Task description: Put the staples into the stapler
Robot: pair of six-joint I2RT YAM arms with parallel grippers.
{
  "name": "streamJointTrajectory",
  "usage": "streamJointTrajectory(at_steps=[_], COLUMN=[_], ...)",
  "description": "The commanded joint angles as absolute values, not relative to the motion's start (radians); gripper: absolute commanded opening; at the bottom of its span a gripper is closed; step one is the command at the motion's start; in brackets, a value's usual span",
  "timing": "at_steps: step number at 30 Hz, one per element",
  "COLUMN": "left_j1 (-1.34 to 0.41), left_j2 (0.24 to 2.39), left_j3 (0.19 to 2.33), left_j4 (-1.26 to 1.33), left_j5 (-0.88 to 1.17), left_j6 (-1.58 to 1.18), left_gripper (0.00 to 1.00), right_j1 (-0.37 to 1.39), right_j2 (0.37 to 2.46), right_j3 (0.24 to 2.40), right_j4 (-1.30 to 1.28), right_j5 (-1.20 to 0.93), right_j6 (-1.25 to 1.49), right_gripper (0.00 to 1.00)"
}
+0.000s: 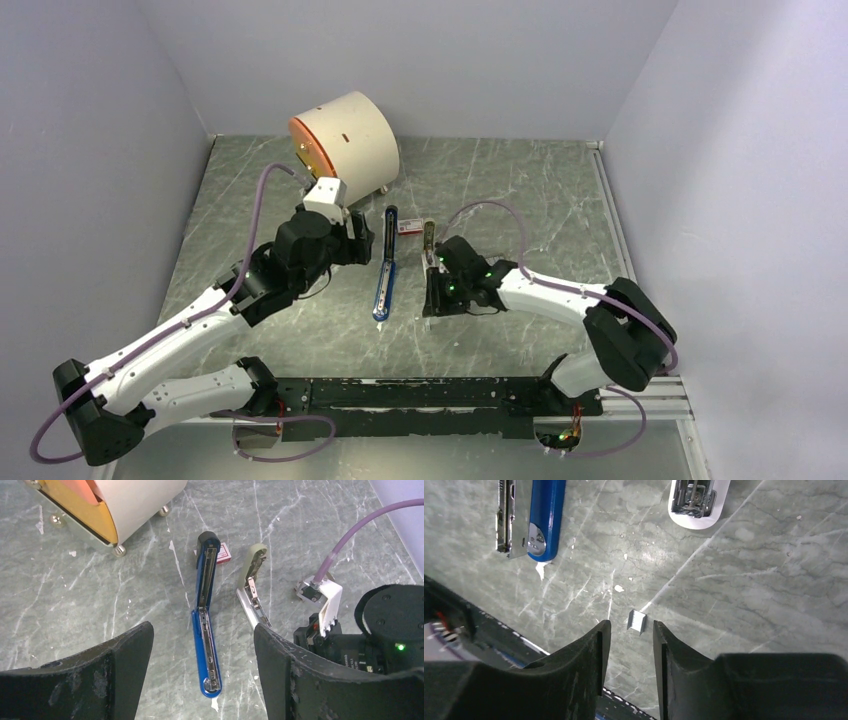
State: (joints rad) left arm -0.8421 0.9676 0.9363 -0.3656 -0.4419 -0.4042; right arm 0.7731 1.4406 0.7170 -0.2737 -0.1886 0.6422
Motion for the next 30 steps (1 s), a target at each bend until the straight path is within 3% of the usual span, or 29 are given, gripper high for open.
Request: streamJointTrajectory(at_steps=[1, 5, 9, 13, 21, 30], left_j1=[-0.842, -0.841, -0.841, -0.842, -0.841, -0.842], left_j2=[0.929, 0.877, 0.841, 0.844, 0.845, 0.861], left_j3=[0.911, 0.854, 0.777, 0.717, 0.644, 0.614], left_j4=[-0.405, -0.415, -0.410, -0.395, -0.338, -0.316], left_j5=[-0.428, -0.437, -0.425, -0.389, -0.325, -0.307], left_j6=[-0.493, -0.595, -0.701, -0.763, -0.788, -0.790], left_gripper=[0.79, 0.82, 0.85, 0.87, 0.90, 0.92], right_j1=[0.852, 0.907, 0.956, 0.995, 1.040, 1.057], right_j2=[1.465, 1.466, 1.505, 1.564, 1.634, 1.678], right_j3=[0.797, 0.836, 0.893, 0.932, 0.966, 0.979], right_j4=[-0.456, -0.512, -0.550, -0.567, -0.592, -0.582], right_j5=[0.082, 0.177, 0.234, 0.248, 0.304, 0.277], right_j6=[0.649, 0.673, 0.689, 0.715, 0.787, 0.805], right_gripper=[0.44, 0.56, 0.61, 0.60, 0.45, 0.46])
